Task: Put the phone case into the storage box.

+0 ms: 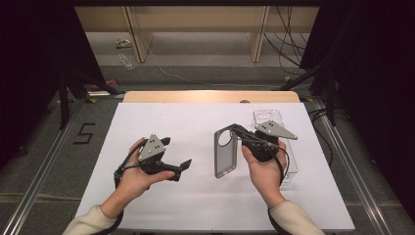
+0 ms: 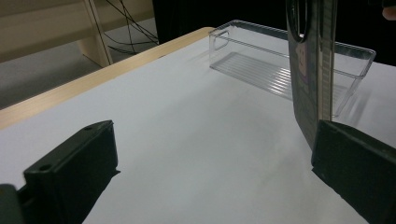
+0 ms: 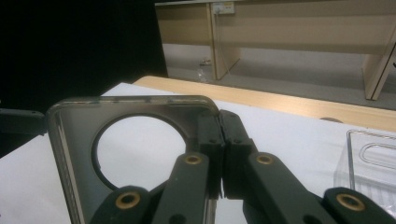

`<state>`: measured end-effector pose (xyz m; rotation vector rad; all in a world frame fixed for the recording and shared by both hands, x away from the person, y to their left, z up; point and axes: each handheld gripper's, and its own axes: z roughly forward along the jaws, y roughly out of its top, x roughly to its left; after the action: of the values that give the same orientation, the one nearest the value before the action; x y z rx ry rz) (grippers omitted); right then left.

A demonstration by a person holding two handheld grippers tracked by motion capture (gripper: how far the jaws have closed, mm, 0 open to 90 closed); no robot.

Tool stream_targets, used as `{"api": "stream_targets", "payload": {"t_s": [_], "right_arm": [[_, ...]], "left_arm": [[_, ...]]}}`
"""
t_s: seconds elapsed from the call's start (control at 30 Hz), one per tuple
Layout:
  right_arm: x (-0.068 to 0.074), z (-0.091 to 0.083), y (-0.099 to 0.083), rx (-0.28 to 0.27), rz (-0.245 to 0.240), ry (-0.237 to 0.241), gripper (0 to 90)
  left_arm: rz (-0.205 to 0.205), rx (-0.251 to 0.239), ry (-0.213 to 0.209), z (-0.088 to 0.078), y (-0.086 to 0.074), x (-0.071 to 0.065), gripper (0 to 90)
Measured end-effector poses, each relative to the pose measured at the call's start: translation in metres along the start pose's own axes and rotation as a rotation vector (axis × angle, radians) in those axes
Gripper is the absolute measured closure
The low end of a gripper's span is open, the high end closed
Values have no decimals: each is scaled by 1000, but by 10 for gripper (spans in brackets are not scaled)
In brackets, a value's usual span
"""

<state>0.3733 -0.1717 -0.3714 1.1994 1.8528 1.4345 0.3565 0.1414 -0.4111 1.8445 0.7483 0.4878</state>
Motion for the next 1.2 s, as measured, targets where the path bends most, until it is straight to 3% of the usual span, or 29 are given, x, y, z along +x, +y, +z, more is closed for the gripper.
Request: {"api": "stream_targets", "payload": {"t_s": [0.57, 1.2], "right_arm": [[-9, -6, 8, -22, 19, -16, 893], [-19, -11, 16, -43, 37, -36, 893]], "left_arm": [[4, 4, 1, -13, -11, 8, 2], [4, 14, 2, -20, -20, 7, 4]]}}
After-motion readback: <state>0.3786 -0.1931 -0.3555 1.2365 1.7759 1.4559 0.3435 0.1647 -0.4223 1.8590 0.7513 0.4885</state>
